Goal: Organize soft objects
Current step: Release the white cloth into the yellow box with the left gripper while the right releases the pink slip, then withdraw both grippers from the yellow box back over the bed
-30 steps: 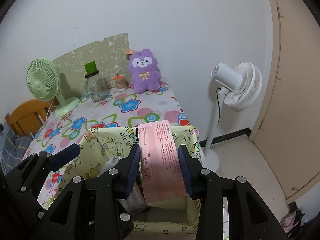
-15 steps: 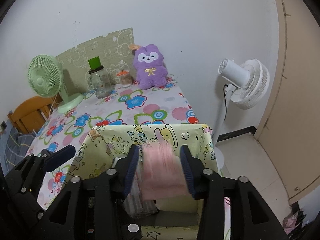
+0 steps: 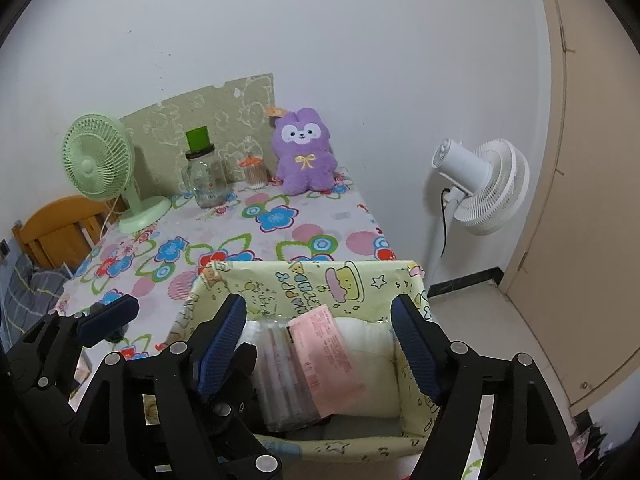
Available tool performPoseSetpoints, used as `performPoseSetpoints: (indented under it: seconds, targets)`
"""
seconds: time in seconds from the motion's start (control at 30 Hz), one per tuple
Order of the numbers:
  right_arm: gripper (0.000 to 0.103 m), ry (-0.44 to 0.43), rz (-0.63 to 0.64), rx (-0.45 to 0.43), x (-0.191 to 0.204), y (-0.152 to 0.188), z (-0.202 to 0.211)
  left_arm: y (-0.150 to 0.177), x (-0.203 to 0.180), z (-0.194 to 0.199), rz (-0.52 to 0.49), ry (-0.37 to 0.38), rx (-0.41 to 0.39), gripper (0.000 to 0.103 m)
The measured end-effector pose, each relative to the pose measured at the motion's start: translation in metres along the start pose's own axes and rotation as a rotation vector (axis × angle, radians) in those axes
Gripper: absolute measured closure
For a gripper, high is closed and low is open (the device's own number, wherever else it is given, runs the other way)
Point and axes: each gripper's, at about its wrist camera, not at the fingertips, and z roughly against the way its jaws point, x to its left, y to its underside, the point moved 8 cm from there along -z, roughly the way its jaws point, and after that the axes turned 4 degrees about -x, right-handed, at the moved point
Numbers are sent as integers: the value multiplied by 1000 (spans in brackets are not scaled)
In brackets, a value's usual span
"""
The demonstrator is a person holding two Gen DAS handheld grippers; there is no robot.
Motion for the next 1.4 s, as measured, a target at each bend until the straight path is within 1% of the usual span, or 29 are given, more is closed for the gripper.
performPoseSetpoints:
  seconds: [0.07,0.17,0.5,0.57,0.67,0.8,0.97,1.13,1.4]
  targets:
    - [24,-4,3,-10,4,-1,5,-1,3,6,3,0,-12,3]
    - [21,-9,8,-26,11,-4,14,-2,9,16,-1,-6,-28,0]
    - [12,-8,24,-68,34,-11,37,-4,28,41,2,-30,-64,0]
    - [11,-8,28,-81,39,-12,41,-5,31,45,4,-28,-71,0]
    - [6,-5,29,-97,44,-14,47,-4,37,52,6,-25,-79,0]
    - [2,-10,40,-122,55,-16,56,-1,44,59,12,-13,-84,0]
    - [1,-26,58,-120,70,-15,60,2,56,68,19,-23,-95,0]
    - [0,-22,67,-127,84,-15,63,4,71,73,28,-38,-105,0]
    - [0,-62,84,-122,111,-10,64,12,95,78,51,-43,-112,0]
